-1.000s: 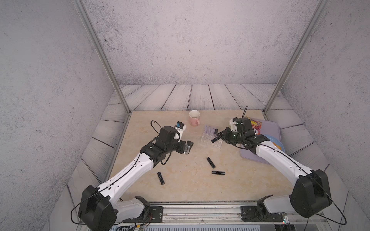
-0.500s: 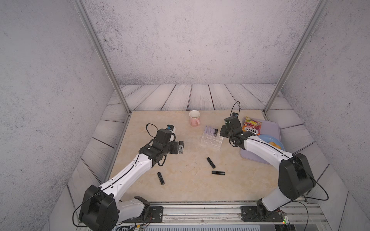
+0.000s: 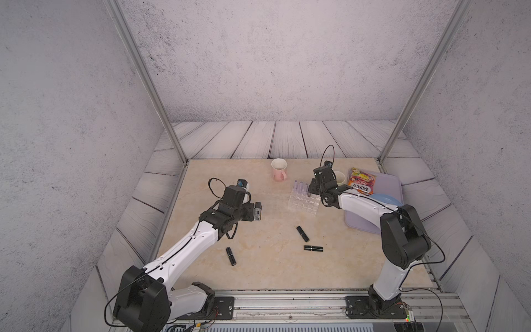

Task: Arrange the lipsticks in the organizer
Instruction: Place the lipstick in the storage box.

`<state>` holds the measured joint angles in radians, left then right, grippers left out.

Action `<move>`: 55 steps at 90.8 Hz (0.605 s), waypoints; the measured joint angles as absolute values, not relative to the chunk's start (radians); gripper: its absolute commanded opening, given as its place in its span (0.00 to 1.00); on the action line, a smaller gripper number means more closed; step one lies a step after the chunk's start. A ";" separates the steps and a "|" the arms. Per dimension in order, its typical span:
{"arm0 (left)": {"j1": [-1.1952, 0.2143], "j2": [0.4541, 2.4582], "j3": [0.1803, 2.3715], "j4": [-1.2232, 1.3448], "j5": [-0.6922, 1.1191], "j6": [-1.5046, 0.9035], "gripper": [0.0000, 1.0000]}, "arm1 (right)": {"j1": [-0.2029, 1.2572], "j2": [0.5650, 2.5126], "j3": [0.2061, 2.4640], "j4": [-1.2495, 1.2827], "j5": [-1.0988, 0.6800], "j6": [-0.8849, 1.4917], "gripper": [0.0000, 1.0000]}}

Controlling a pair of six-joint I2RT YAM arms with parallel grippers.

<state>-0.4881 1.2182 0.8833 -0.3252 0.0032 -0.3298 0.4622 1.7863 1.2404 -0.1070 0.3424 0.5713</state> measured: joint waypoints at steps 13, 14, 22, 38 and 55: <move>-0.488 1.218 0.883 -0.325 0.003 -0.330 0.98 | 0.462 1.804 1.240 -0.100 0.343 0.571 0.00; -0.488 1.218 0.883 -0.325 0.003 -0.330 0.98 | 0.462 1.806 1.240 -0.100 0.343 0.571 0.00; -0.486 1.218 0.883 -0.325 0.001 -0.330 0.98 | 0.462 1.826 1.240 -0.099 0.342 0.571 0.01; -0.484 1.218 0.883 -0.326 -0.005 -0.330 0.98 | 0.464 1.832 1.253 -0.121 0.341 0.569 0.37; -0.475 1.218 0.883 -0.336 -0.041 -0.357 0.98 | 0.464 1.819 1.300 -0.186 0.333 0.572 0.52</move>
<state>-0.4747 1.2182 0.8829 -0.3355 -0.0414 -0.3569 0.4637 1.8194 1.2999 -0.1860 0.3332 0.5716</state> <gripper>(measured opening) 0.980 0.499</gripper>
